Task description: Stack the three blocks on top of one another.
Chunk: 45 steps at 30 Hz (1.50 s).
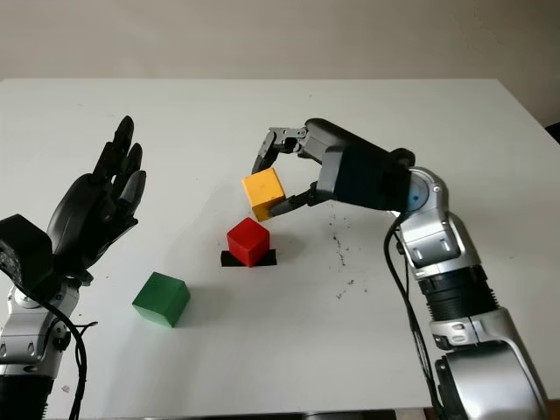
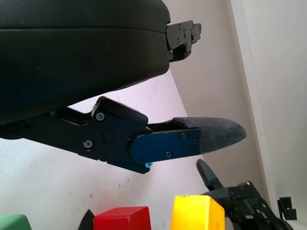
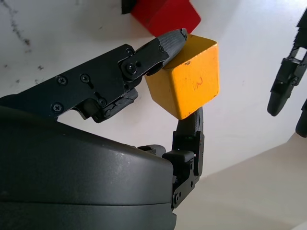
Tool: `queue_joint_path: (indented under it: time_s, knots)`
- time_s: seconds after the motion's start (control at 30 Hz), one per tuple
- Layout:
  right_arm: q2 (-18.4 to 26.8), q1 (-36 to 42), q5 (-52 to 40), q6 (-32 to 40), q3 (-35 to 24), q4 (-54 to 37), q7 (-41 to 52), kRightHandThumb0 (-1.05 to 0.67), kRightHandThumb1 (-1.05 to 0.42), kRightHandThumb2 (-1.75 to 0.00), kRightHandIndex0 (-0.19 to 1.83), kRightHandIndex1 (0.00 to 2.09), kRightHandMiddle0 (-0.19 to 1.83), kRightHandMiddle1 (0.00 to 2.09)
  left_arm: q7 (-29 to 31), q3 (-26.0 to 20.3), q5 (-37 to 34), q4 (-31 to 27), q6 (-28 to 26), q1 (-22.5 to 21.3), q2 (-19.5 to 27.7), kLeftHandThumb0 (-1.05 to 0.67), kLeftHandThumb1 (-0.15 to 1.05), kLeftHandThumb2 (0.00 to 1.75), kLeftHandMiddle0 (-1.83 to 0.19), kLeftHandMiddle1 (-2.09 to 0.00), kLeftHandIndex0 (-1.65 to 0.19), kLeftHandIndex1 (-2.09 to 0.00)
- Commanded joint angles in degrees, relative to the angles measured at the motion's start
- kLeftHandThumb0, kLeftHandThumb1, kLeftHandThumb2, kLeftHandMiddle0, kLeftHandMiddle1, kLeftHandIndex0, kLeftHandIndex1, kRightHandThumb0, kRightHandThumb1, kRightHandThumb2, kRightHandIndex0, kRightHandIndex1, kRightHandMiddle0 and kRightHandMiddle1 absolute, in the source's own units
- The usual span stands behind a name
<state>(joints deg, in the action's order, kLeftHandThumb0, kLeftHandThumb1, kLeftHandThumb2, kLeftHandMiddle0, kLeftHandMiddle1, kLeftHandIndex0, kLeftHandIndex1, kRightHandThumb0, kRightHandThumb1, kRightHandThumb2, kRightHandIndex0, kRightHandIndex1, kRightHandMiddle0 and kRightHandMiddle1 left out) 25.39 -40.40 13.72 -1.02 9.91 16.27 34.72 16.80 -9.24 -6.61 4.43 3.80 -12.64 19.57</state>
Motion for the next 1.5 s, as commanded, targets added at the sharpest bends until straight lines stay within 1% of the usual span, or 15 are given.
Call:
queue_joint_path:
  time_s: [0.0, 0.1, 0.23, 0.57, 0.87, 1.4, 1.43, 1.47]
  knots:
    - [-0.7, -1.9, -1.2, 0.3, 0.1, 1.5, 0.5, -0.47, -0.94, -0.06, 0.31, 0.02, 0.40, 1.45, -0.2, 0.0, 0.0, -0.9, -0.1, 0.1, 0.0, -0.84, 1.05, 0.53, 0.19, 0.00, 0.19, 0.00]
    - [-1.5, -2.2, -2.3, -0.1, 0.2, 3.8, 1.0, -0.47, -0.94, -0.05, 0.30, 0.02, 0.40, 1.45, -0.3, 0.0, 0.1, -1.0, -0.6, 0.2, 0.1, -0.84, 1.05, 0.52, 0.19, 0.00, 0.19, 0.00]
    - [-2.3, -2.3, -2.9, -2.4, 0.8, 6.5, 0.9, -0.48, -0.93, -0.05, 0.30, 0.03, 0.42, 1.49, -1.0, 0.2, 1.3, -1.4, -0.9, 0.4, 0.4, -0.84, 1.05, 0.52, 0.19, 0.00, 0.19, 0.00]
    - [-3.0, -2.0, -3.0, -2.7, 2.5, 8.3, 2.9, -0.44, -0.93, -0.05, 0.27, 0.03, 0.35, 1.52, -1.3, 0.1, 2.1, -2.0, -1.4, 0.7, 0.3, -0.83, 1.05, 0.53, 0.19, 0.00, 0.19, 0.00]
    - [-2.4, -1.7, -1.5, -2.8, 4.2, 8.4, 4.0, -0.47, -0.95, -0.06, 0.25, 0.03, 0.34, 1.53, -0.9, 0.0, 2.1, -1.9, -1.5, 0.7, 0.5, -0.84, 1.05, 0.52, 0.19, 0.00, 0.19, 0.00]
    - [-1.6, -1.2, 0.3, -2.0, 4.5, 8.0, 4.2, -0.50, -0.95, -0.06, 0.23, 0.03, 0.34, 1.52, -0.4, 0.0, 2.0, -2.0, -1.1, 0.9, 0.6, -0.82, 1.05, 0.52, 0.19, 0.00, 0.19, 0.00]
    - [-1.5, -1.1, 0.5, -1.6, 4.5, 7.7, 4.3, -0.50, -0.95, -0.05, 0.22, 0.03, 0.34, 1.51, -0.4, 0.0, 2.0, -1.9, -1.0, 0.8, 0.5, -0.82, 1.05, 0.52, 0.19, 0.00, 0.19, 0.00]
    - [-1.4, -1.1, 0.7, -1.2, 4.5, 7.6, 4.5, -0.51, -0.94, -0.05, 0.21, 0.03, 0.31, 1.45, -0.3, 0.1, 2.1, -1.9, -0.9, 0.9, 0.5, -0.82, 1.05, 0.53, 0.19, 0.00, 0.19, 0.00]
